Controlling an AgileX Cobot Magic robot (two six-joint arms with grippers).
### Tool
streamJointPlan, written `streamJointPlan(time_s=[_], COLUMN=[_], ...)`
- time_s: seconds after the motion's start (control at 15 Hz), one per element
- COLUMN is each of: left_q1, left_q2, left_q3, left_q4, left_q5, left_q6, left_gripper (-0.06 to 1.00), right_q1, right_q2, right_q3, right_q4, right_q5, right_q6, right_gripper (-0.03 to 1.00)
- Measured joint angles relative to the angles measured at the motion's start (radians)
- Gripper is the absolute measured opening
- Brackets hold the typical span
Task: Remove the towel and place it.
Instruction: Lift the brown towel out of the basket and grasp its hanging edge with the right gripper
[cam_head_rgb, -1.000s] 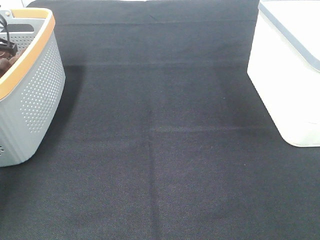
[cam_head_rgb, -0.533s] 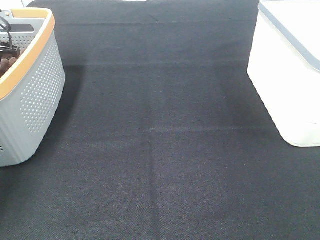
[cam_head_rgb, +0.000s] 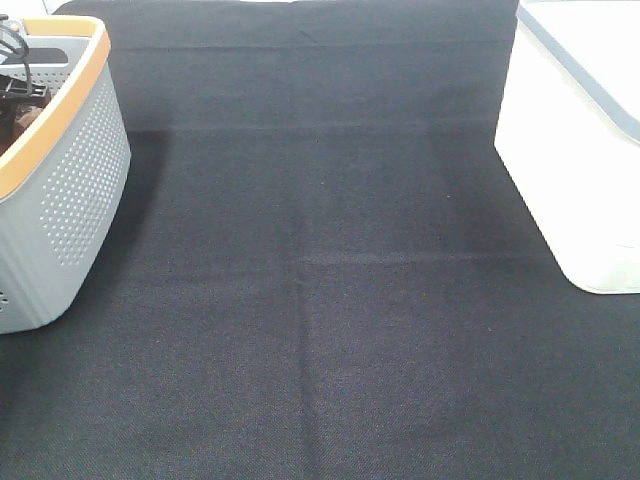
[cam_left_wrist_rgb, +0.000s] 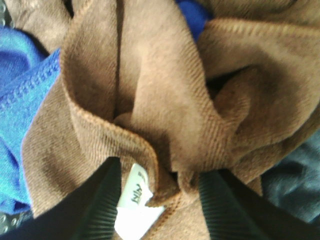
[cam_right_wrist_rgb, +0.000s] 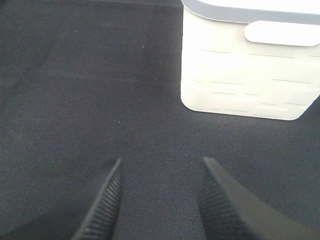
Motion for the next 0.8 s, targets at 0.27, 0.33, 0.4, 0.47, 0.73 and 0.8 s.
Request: streamJointPlan(time_s=[0.27,0.33,0.4,0.47,0.73,0.8], left_q1=[0.0,0.0,0.0,0.0,0.0,0.0], left_q2=[0.0,0.001,0.003,0.004,0.003,-0.012], left_q3=[0.0,0.0,0.0,0.0,0.0,0.0], left_q4=[-0.002,-0.003,-0.003,-0.004,0.009,0.011], left_q5=[-0.031,-0.042,-0.043,-0.043,-0.043,-0.042], left_q6=[-0.004,-0.005,-0.005,-0.003,0.001,0.001], left_gripper=[0.35,0.31,0.28,0.19,0.01,0.01], right_q1=[0.0,0.0,0.0,0.0,0.0,0.0], right_q2=[0.0,0.0,0.0,0.0,0.0,0.0], right_q3=[0.0,0.0,0.0,0.0,0.0,0.0], right_q4=[0.0,0.0,0.0,0.0,0.0,0.0], right_q5=[0.0,0.0,0.0,0.0,0.0,0.0], right_q6=[0.0,0.0,0.0,0.0,0.0,0.0], right_gripper=[0.46,0.46,0.46,0.46,0.46,0.46])
